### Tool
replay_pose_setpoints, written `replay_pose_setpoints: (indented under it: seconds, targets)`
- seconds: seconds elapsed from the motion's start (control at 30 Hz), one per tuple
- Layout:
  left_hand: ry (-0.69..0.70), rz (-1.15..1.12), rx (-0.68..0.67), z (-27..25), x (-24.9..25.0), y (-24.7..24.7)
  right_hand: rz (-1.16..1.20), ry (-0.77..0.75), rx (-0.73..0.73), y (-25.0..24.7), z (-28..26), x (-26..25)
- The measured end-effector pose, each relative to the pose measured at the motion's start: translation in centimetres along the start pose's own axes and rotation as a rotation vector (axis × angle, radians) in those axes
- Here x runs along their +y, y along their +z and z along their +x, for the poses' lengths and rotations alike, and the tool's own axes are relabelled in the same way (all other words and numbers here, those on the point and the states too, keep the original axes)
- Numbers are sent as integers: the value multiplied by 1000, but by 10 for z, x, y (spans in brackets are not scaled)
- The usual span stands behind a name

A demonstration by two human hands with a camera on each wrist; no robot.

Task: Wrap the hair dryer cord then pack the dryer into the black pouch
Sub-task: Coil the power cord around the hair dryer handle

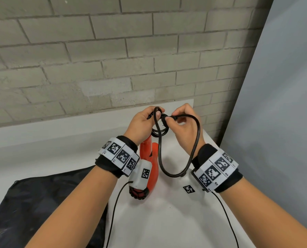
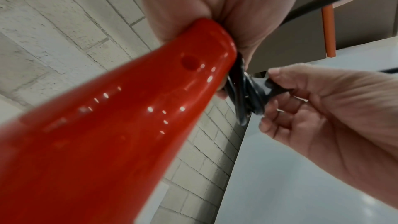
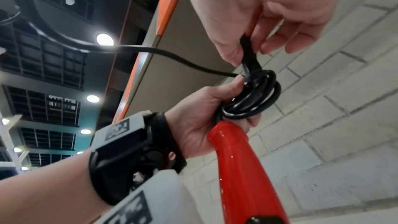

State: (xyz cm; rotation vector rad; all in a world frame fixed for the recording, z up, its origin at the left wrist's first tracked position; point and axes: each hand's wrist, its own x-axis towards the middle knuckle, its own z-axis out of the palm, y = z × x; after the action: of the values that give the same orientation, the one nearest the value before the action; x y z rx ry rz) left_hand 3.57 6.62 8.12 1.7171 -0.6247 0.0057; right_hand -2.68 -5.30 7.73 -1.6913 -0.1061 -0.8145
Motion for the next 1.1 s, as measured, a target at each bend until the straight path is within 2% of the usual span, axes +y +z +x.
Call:
replay_pose_setpoints:
  seconds: [0.27,0.43,0.53,0.63,0.73,0.93,1.03,1.1]
  targets:
    - [10,-79,11,-1,1,0,107,52,52,4,-4,1]
    - [44,-28,-8,-1,-1,-1,58,66,111,12,-7,4]
    - [39,-45,-12,-2,-2,-6,-26,57,77,16,-11,4]
    - [78,66,9,-4,-1,-9,-124,35,26,19,-14,4]
    - [82,81,20,-5,0,-10,-214,19,13,22,-13,3]
    - [-5,-48,-59,-10,6,-4,-241,153,-24,27,-6,7]
    - [-26,-83,-84,-13,10,-1,-320,38,28,27,-6,9]
    - [-26,-64,-108,-15,13,1,-266,53,-11,25,-1,11]
